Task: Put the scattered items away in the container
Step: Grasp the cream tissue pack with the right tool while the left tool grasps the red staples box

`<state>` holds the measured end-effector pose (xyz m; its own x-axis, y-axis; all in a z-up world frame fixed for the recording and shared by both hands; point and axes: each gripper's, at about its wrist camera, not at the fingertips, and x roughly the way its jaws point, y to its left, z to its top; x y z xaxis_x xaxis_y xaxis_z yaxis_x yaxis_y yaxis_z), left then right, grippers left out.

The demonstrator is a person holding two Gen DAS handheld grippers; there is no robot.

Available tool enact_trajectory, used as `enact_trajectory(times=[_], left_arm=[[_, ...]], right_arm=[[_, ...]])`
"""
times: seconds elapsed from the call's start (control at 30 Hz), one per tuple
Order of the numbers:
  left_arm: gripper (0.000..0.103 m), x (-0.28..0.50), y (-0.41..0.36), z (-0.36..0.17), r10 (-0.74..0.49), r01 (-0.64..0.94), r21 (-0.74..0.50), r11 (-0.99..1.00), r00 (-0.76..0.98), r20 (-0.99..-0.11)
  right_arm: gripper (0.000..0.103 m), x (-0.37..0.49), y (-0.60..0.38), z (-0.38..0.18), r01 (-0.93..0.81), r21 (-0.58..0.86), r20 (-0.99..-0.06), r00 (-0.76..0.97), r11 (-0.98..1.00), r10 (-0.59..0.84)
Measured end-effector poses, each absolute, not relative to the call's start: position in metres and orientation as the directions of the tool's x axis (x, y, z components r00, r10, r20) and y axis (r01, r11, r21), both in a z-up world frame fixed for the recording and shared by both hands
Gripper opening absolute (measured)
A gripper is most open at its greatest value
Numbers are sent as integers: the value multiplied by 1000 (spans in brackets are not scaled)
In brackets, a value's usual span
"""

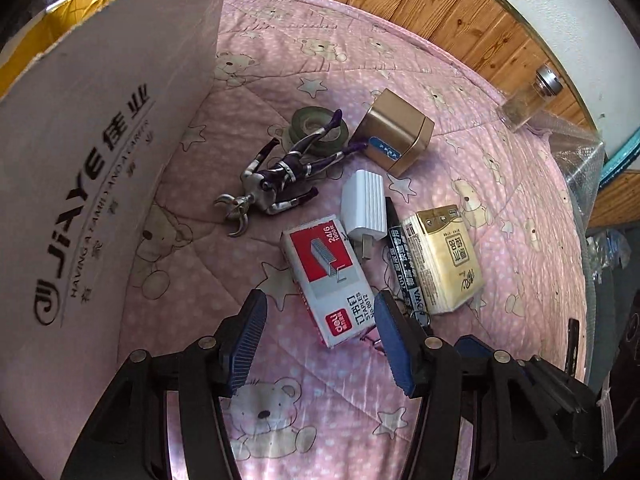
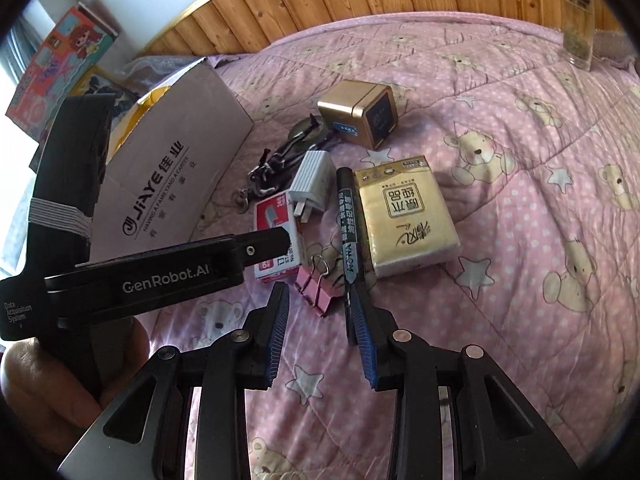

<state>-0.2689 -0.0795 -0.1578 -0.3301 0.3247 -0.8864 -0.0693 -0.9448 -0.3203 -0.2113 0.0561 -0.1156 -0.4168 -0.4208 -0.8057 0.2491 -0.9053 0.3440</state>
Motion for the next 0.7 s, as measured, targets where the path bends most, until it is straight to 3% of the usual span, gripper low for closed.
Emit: enact_trajectory(times=[0.1, 0.2, 0.3, 0.37, 0.43, 0.57, 0.63, 0.67, 0.7], left_arm=[[57, -276, -73, -167, 310, -77, -302, -950, -327, -893], [58, -279, -67, -166, 269, -123, -240, -963, -358, -894], [59, -276, -69, -166, 210, -146, -164, -975, -391, -896], [59, -273, -75, -166, 200, -147, -152, -977, -406, -891], [59, -272, -82, -166, 211, -134, -171, -976, -408, -888], [60, -273, -87, -168, 217, -107, -189, -976, -417, -883], [73, -273, -83, -169, 216, -109, -188, -976, -419, -882], [75, -273, -81, -169, 209, -111, -179, -978, -421, -882], [76, -273, -79, -170, 198, -113, -166, -980, -425, -883]], right_arm=[[34, -220, 51, -122, 302, 336, -800, -408, -892, -440], [19, -227, 46, -131, 337, 345, -803, -378, -876, -461], [17, -229, 49, -132, 343, 379, -793, -359, -860, -493], [20, -226, 59, -119, 348, 388, -762, -400, -853, -509], [46, -223, 70, -101, 347, 357, -731, -473, -867, -491], [52, -239, 74, -96, 327, 169, -761, -557, -930, -334], [52, -255, 69, -112, 325, 118, -805, -522, -938, -282], [52, -261, 67, -121, 325, 98, -823, -506, -941, -260], [59, -265, 66, -127, 317, 70, -832, -504, -946, -231]])
